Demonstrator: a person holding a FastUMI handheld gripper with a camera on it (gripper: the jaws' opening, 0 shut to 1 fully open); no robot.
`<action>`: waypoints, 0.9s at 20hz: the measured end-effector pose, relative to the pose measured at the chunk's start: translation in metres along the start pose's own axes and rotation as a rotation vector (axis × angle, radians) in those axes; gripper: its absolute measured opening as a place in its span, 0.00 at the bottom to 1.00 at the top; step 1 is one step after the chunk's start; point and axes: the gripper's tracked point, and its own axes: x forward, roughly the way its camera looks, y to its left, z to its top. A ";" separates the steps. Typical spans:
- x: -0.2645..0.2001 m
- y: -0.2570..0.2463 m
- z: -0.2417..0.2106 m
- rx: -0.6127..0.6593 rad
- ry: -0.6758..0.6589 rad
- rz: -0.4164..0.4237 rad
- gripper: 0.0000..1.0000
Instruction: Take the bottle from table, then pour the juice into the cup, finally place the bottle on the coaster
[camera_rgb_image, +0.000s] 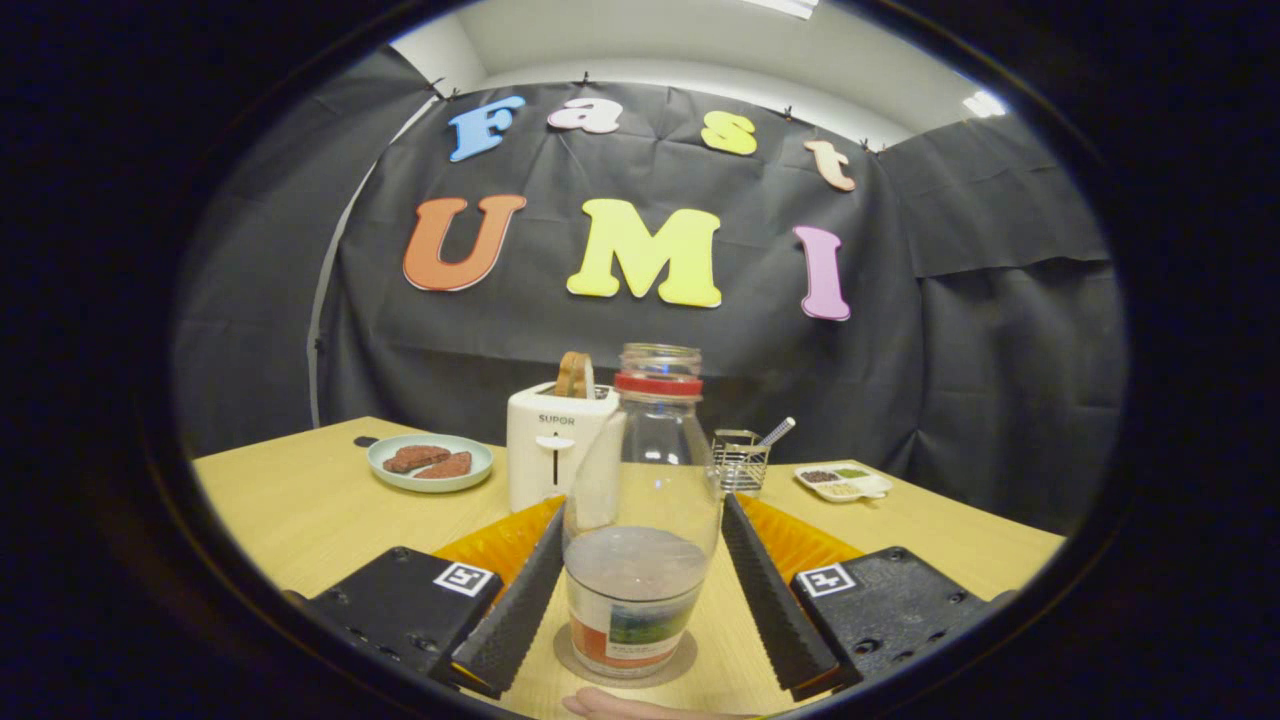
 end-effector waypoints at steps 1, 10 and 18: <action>0.000 -0.001 0.001 0.009 0.004 0.001 0.96; -0.026 -0.003 0.027 0.014 -0.016 0.016 1.00; -0.080 -0.010 0.097 0.048 -0.037 0.037 1.00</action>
